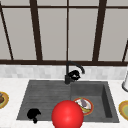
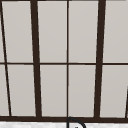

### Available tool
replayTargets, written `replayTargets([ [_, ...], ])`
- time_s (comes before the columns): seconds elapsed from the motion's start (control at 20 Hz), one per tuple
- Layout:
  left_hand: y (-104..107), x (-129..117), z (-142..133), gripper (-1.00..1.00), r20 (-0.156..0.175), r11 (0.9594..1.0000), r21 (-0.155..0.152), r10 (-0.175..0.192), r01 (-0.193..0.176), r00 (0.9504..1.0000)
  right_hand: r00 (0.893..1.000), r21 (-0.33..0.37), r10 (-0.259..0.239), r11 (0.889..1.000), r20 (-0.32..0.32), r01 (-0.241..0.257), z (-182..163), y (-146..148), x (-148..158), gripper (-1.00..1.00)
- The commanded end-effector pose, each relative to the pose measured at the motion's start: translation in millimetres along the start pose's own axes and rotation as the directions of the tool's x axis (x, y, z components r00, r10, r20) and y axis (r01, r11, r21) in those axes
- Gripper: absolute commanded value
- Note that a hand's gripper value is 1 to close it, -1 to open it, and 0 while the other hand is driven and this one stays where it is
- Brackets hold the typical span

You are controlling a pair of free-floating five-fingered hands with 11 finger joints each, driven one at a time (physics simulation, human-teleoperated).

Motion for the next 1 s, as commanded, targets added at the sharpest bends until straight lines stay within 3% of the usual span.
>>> replayTargets([
  [0.0,0,0,0,0.0,0.0,1.0,0.0,0.0,0.0,1.0,0.994,0.063,-0.089,0.994,0.064,0.085,10,-4,13,1.0],
  [0.25,0,0,0,0.0,0.0,1.0,0.0,0.0,0.0,1.0,0.995,0.065,-0.09,0.994,0.034,0.088,8,-2,11,1.0],
  [0.3,0,0,0,0.0,0.0,1.0,0.0,0.0,0.0,1.0,0.994,0.037,-0.09,0.995,0.066,0.088,1,4,5,1.0],
  [0.45,0,0,0,0.0,0.0,1.0,0.0,0.0,0.0,1.0,0.995,-0.028,-0.096,0.995,0.037,0.097,-4,12,-5,1.0],
  [0.5,0,0,0,0.0,0.0,1.0,0.0,0.0,0.0,1.0,0.994,-0.007,-0.096,0.995,0.054,0.097,-6,8,-4,-1.0],
  [0.55,0,0,0,0.0,0.0,1.0,0.0,0.0,0.0,1.0,0.988,0.029,-0.133,0.991,0.076,0.131,-3,2,-3,-1.0],
  [0.95,0,0,0,0.0,0.0,1.0,0.0,0.0,0.0,1.0,0.967,0.105,-0.201,0.977,0.158,0.186,-6,6,7,-1.0],
])
